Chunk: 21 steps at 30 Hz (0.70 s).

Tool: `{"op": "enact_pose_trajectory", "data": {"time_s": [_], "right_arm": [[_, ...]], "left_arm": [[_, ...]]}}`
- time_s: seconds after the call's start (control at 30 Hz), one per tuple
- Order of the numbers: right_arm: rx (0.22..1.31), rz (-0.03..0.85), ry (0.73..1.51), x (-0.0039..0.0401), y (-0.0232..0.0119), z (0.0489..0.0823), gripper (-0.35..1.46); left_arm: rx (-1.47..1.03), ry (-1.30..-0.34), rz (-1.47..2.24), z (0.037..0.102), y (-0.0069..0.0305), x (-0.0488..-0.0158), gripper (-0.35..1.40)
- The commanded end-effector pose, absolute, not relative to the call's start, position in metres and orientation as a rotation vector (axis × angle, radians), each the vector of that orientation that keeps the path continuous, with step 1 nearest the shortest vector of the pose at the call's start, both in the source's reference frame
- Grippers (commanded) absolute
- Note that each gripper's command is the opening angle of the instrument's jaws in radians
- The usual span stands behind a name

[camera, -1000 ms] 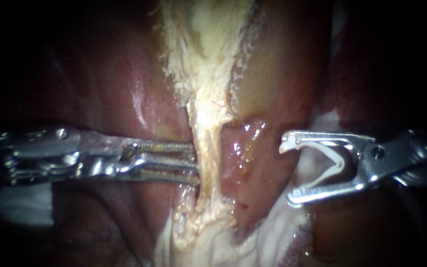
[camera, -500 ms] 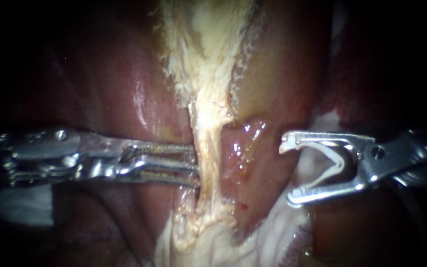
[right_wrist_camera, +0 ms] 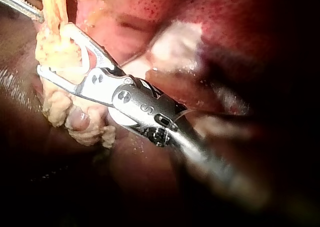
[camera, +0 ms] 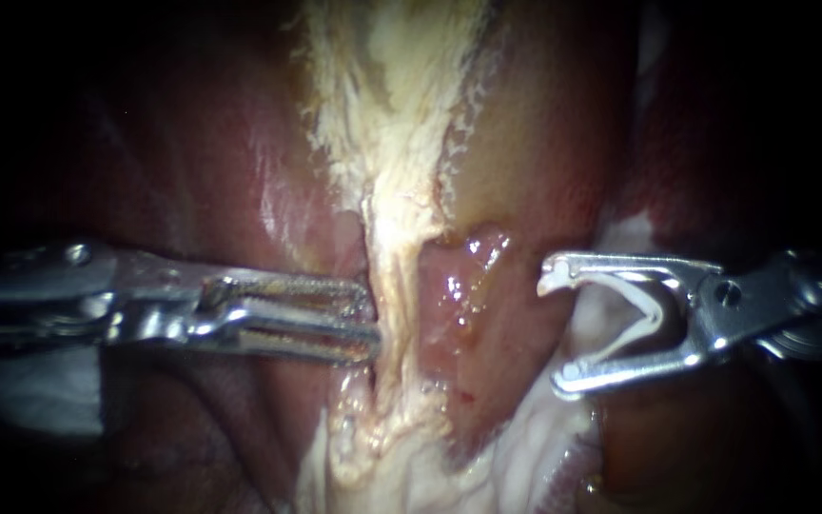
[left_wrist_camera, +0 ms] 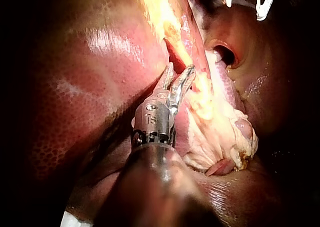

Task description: Grabbing gallbladder

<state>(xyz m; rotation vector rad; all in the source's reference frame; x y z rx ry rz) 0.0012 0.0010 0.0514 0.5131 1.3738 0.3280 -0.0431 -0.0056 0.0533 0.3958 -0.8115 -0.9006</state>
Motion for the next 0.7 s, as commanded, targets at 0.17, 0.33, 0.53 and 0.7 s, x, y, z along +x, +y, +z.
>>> {"op": "enact_pose_trajectory", "data": {"time_s": [0.17,0.33,0.53,0.7], "right_arm": [[0.513,0.328,1.374,0.0012,0.001,0.0515,0.56],[0.513,0.328,1.373,0.0012,0.001,0.0515,0.56],[0.513,0.328,1.373,0.0012,0.001,0.0515,0.56],[0.513,0.329,1.374,0.0012,0.001,0.0515,0.56]], "left_arm": [[0.39,-0.811,-0.904,0.0523,-0.0056,-0.0421,0.26],[0.379,-0.804,-0.907,0.051,-0.0051,-0.0413,0.26],[0.365,-0.828,-0.917,0.049,-0.0041,-0.0408,0.26],[0.341,-0.875,-0.918,0.0473,-0.0028,-0.0412,0.27]]}}
